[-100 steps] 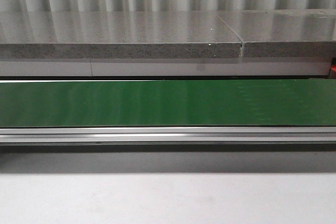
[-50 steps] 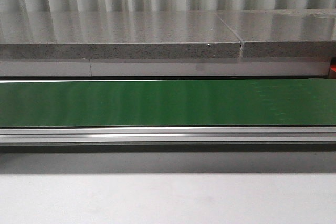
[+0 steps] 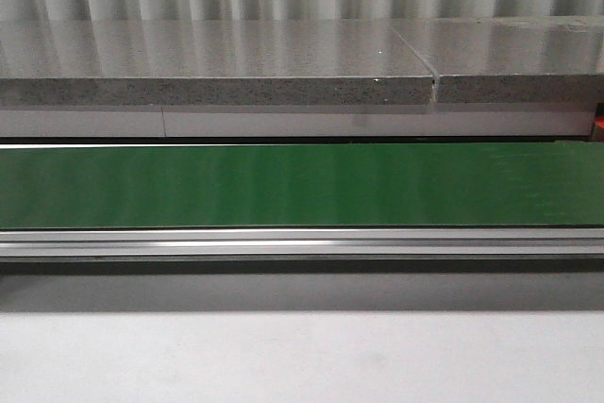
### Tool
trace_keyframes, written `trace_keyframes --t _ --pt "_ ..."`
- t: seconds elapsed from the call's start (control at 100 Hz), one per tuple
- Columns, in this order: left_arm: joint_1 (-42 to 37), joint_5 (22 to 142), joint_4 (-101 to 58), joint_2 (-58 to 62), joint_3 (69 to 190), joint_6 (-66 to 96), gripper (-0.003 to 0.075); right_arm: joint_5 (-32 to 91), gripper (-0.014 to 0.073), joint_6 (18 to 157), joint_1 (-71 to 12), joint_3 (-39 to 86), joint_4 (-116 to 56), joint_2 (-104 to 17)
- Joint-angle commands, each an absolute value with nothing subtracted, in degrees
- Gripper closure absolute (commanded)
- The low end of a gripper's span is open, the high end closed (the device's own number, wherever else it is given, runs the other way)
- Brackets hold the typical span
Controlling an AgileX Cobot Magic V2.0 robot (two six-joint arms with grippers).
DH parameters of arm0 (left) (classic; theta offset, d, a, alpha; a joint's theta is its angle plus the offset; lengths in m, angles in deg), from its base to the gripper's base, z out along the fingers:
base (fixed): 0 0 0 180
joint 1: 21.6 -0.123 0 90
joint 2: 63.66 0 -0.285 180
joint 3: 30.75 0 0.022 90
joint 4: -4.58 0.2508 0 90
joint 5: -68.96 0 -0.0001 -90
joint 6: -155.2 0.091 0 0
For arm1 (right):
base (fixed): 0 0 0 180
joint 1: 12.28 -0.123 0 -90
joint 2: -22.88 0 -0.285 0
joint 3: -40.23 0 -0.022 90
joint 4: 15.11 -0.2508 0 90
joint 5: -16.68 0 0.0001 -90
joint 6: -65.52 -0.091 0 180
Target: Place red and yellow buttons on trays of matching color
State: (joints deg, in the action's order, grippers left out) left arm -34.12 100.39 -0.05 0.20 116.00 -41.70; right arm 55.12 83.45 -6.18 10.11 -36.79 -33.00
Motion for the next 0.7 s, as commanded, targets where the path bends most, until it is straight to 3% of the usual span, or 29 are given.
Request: trace_keyframes --t 0.0,0.19,0.69 --pt "-37.02 96.59 -3.05 4.45 119.59 -42.44 0.0069 52.17 0.0661 83.9 -6.3 11.55 -37.38 -32.42" --pt "-40.53 96.73 -3.4 14.42 123.22 -42.44 0.0069 52.17 0.0661 83.9 -6.3 11.55 -37.38 -32.42" --pt "-40.53 98.5 -3.4 36.08 136.2 -42.44 0.0069 52.17 0.0661 83.9 -6.3 11.55 -37.38 -32.42"
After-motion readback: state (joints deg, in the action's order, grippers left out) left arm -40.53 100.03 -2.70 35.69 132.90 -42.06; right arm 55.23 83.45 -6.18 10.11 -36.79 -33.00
